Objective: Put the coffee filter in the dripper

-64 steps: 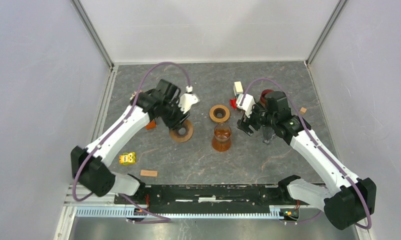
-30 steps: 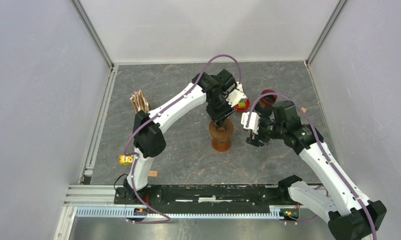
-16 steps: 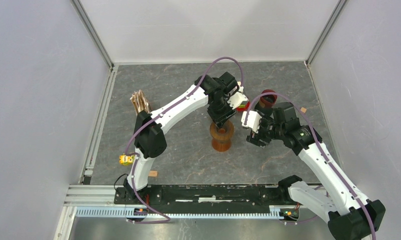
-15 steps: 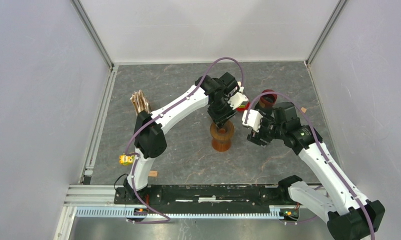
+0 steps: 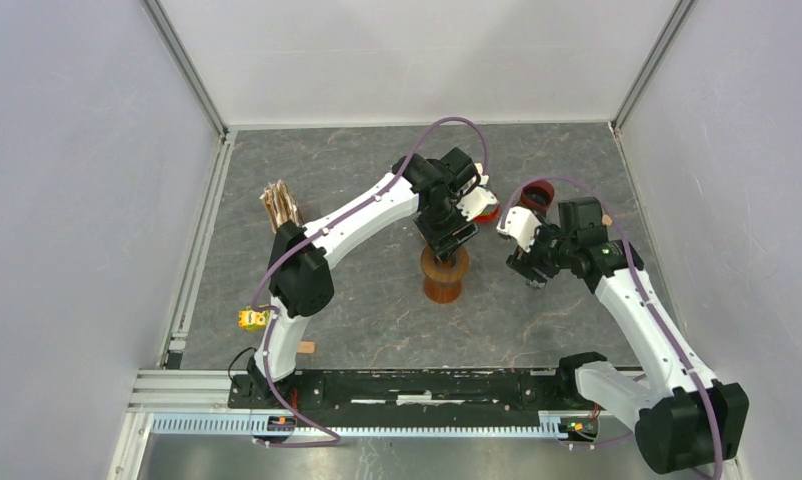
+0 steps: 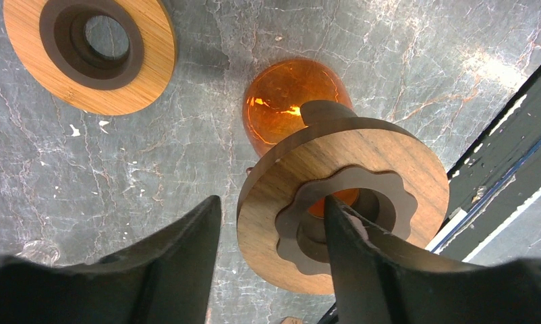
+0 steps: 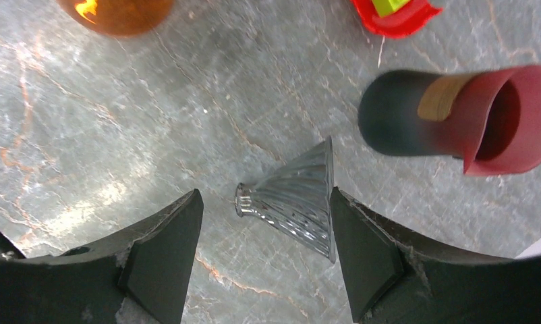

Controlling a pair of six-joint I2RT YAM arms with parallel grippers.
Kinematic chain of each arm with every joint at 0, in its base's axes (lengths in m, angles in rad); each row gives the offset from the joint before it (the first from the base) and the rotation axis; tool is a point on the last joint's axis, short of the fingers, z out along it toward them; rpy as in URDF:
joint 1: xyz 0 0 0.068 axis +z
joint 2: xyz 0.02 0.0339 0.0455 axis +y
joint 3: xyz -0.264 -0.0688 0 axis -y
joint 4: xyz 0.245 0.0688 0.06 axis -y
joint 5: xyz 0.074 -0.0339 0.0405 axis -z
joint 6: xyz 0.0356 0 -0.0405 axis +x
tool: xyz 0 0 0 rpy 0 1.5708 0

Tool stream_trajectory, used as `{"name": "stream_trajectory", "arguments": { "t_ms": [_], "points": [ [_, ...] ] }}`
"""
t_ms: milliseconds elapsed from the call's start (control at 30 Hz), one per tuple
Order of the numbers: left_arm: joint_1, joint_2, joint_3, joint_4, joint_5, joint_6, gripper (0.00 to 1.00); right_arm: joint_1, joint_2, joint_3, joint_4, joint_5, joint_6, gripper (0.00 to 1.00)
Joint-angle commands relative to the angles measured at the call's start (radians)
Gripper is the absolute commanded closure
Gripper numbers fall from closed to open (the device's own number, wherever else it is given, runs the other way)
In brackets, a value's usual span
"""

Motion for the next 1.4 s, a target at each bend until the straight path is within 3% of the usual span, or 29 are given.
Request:
{"name": "stream_trajectory", "arguments": {
  "t_ms": [0,300,600,733,1033,1300,1367],
  "points": [
    [-0.005,-0.058,0.040,0.023,0.001,-0.029,0.28,-0.084,0.053,0.045,-0.007,-0.006,-0.048,0.25],
    [-0.001,-0.152,0.044,0.040,-0.017,-0.016,0.21,-0.303,0.240,0.173,-0.154,-0.141,-0.210,0.26],
    [0.005,-0.207,0.018,0.052,-0.033,-0.002,0.21,-0.371,0.459,0.272,-0.384,-0.258,-0.425,0.31],
    [0.006,-0.237,-0.047,0.089,-0.060,0.006,0.21,-0.379,0.512,0.272,-0.391,-0.270,-0.437,0.38],
    [0.016,-0.283,-0.076,0.098,-0.061,0.011,0.21,-0.380,0.589,0.298,-0.416,-0.325,-0.471,0.62],
    [0.091,-0.313,-0.088,0.098,0.015,-0.039,0.21,-0.379,0.547,0.309,-0.419,-0.352,-0.478,1.00],
    [0.132,-0.323,-0.089,0.099,0.055,-0.064,0.21,-0.378,0.509,0.321,-0.425,-0.361,-0.480,1.00]
  ]
}}
